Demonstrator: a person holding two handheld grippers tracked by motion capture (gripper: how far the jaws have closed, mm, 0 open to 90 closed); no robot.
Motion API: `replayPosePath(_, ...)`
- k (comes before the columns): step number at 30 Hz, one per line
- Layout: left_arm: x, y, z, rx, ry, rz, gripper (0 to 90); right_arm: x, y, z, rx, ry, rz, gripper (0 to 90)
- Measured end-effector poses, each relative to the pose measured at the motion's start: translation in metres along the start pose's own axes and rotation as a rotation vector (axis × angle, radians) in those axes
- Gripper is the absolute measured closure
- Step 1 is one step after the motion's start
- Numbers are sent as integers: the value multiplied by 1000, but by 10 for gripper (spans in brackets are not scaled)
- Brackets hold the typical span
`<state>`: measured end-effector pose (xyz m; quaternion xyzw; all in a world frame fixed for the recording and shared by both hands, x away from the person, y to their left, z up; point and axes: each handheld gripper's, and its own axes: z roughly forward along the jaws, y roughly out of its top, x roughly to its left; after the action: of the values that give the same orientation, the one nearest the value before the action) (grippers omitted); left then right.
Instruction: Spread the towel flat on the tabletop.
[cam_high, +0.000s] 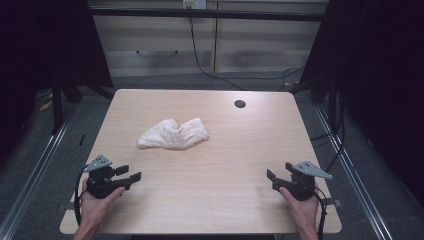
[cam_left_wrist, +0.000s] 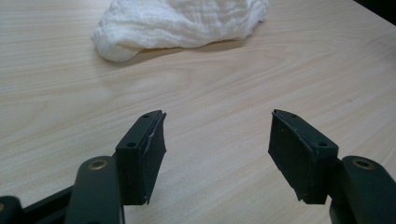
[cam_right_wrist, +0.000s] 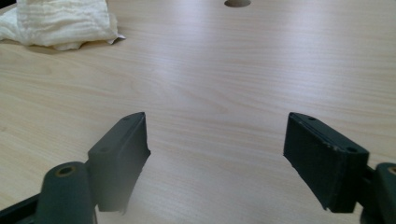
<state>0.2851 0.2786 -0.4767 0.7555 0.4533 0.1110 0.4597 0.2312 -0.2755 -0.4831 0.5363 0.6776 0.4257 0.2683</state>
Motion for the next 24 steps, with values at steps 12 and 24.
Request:
replayPosePath(12, -7, 5, 5, 22, -37, 21, 356, -1, 0, -1, 12, 32, 1, 238)
replayPosePath(24, -14, 12, 12, 58, -48, 39, 398, 6, 2, 6, 39, 54, -31, 239)
